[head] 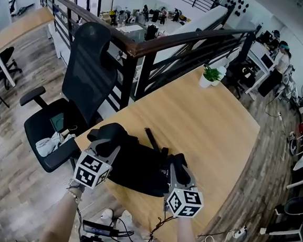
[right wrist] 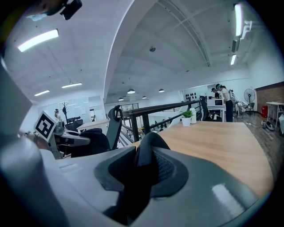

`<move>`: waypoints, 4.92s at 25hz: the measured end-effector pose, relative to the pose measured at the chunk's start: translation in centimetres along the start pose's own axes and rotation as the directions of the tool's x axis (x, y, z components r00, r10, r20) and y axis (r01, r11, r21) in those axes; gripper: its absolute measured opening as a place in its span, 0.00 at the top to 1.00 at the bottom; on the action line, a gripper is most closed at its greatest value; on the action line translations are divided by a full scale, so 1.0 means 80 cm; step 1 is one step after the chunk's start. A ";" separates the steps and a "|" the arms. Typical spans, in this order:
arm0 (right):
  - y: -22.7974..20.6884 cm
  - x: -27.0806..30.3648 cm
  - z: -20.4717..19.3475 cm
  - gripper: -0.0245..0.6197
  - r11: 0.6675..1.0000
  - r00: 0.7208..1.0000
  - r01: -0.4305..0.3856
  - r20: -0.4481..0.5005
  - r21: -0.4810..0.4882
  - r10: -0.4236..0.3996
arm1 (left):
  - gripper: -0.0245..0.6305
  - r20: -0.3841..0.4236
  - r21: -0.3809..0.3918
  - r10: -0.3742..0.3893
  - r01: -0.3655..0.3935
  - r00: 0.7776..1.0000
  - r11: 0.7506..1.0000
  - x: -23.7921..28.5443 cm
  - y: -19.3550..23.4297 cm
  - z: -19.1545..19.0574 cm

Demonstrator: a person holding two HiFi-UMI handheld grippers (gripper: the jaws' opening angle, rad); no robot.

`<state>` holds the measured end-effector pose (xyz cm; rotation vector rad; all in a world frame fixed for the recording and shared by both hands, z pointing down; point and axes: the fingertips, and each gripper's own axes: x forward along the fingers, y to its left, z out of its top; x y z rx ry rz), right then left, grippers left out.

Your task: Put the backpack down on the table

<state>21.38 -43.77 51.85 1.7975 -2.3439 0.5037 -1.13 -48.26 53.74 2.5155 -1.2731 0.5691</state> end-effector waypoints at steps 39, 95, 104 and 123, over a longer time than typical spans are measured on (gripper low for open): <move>0.062 -0.080 0.110 0.95 0.997 0.968 -0.065 0.241 -0.045 0.074 | 0.95 0.199 0.176 -0.040 0.004 0.979 0.984 -0.120 -0.049 0.115; 0.170 -0.149 0.112 0.95 0.963 0.954 -0.174 0.208 -0.207 0.217 | 0.95 0.270 0.169 -0.141 0.097 0.953 0.981 -0.226 -0.128 0.114; 0.174 -0.151 0.109 0.95 0.961 0.954 -0.179 0.202 -0.210 0.222 | 0.95 0.269 0.156 -0.141 0.102 0.953 0.983 -0.228 -0.129 0.113; 0.173 -0.159 0.106 0.95 0.963 0.958 -0.170 0.196 -0.210 0.212 | 0.95 0.285 0.141 -0.144 0.107 0.948 0.984 -0.228 -0.132 0.120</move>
